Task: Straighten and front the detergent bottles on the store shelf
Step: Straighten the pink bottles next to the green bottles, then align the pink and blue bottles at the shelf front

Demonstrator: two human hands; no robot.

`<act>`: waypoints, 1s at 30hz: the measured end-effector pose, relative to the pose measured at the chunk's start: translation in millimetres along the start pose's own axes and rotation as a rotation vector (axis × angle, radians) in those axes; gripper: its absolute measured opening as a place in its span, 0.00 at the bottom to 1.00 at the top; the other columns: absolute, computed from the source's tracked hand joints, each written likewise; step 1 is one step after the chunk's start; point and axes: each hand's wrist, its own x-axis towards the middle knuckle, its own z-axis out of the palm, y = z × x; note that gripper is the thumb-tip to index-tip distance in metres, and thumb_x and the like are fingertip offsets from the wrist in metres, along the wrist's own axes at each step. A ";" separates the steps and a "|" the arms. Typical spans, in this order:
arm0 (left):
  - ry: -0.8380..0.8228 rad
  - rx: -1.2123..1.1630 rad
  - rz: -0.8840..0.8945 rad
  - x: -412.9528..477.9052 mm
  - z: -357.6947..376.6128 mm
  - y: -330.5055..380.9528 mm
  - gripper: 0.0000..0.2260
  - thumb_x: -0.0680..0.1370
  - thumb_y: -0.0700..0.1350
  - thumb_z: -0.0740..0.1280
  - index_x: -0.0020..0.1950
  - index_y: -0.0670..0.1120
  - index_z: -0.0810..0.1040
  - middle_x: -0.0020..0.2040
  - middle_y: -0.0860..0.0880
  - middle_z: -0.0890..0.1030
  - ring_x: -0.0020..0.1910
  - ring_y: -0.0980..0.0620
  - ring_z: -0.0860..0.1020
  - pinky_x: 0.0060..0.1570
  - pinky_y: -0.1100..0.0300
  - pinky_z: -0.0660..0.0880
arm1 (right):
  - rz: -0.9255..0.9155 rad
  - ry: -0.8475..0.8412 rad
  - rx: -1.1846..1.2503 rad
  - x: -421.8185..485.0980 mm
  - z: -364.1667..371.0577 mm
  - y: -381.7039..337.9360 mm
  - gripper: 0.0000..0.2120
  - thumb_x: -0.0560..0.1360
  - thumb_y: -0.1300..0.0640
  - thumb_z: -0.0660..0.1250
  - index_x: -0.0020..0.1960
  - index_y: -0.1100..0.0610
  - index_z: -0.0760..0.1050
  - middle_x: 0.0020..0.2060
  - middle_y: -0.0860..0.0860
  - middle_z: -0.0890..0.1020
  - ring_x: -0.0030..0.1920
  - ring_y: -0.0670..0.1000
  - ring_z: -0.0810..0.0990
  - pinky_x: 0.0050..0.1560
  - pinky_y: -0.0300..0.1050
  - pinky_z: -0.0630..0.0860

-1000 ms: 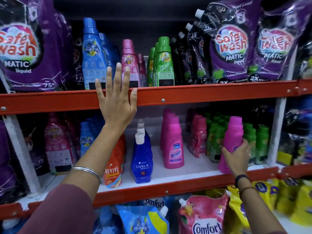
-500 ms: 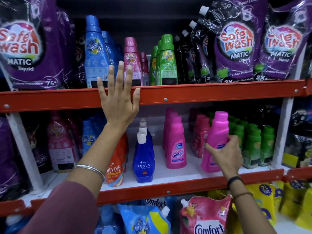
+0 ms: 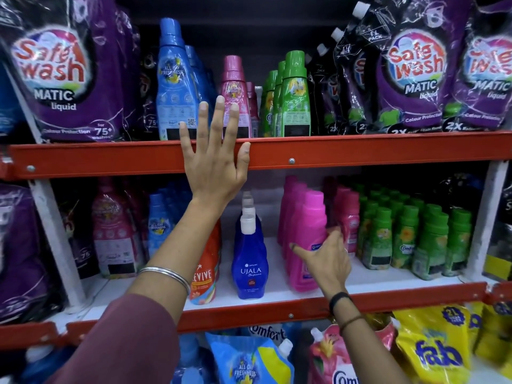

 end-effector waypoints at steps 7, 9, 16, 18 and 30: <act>-0.002 0.004 0.007 0.1 0.2 0.3 0.25 0.82 0.56 0.51 0.77 0.50 0.57 0.77 0.48 0.60 0.76 0.46 0.56 0.72 0.41 0.47 | 0.015 0.020 -0.070 -5.1 9.7 1.1 0.43 0.59 0.38 0.76 0.61 0.62 0.63 0.56 0.61 0.76 0.54 0.63 0.78 0.46 0.56 0.75; -0.010 -0.001 0.005 0.3 -0.2 0.6 0.24 0.82 0.56 0.51 0.77 0.50 0.57 0.77 0.48 0.60 0.76 0.46 0.56 0.73 0.42 0.47 | 0.008 0.018 -0.091 -5.5 9.3 1.3 0.43 0.59 0.37 0.75 0.61 0.62 0.62 0.56 0.60 0.76 0.54 0.62 0.77 0.46 0.56 0.75; -0.037 -0.203 0.063 -20.9 -11.2 12.6 0.23 0.82 0.51 0.51 0.76 0.45 0.58 0.77 0.46 0.61 0.77 0.48 0.54 0.75 0.45 0.47 | -0.044 0.036 0.004 -12.9 -1.4 11.7 0.40 0.64 0.28 0.63 0.59 0.60 0.66 0.55 0.57 0.77 0.53 0.59 0.78 0.45 0.53 0.74; -0.073 -0.396 0.101 -41.8 -16.1 27.2 0.23 0.81 0.48 0.53 0.75 0.43 0.59 0.76 0.44 0.62 0.77 0.48 0.54 0.75 0.46 0.48 | -0.038 0.016 0.266 -14.1 -7.8 18.7 0.34 0.69 0.30 0.60 0.60 0.56 0.68 0.58 0.54 0.78 0.56 0.55 0.77 0.51 0.52 0.75; -0.503 -0.961 -0.255 -176.0 -12.0 131.2 0.24 0.82 0.48 0.53 0.77 0.47 0.54 0.78 0.52 0.54 0.77 0.54 0.51 0.75 0.61 0.49 | 0.044 -0.358 0.732 -18.1 -30.3 60.4 0.19 0.74 0.34 0.52 0.60 0.38 0.68 0.61 0.39 0.73 0.66 0.46 0.70 0.70 0.51 0.67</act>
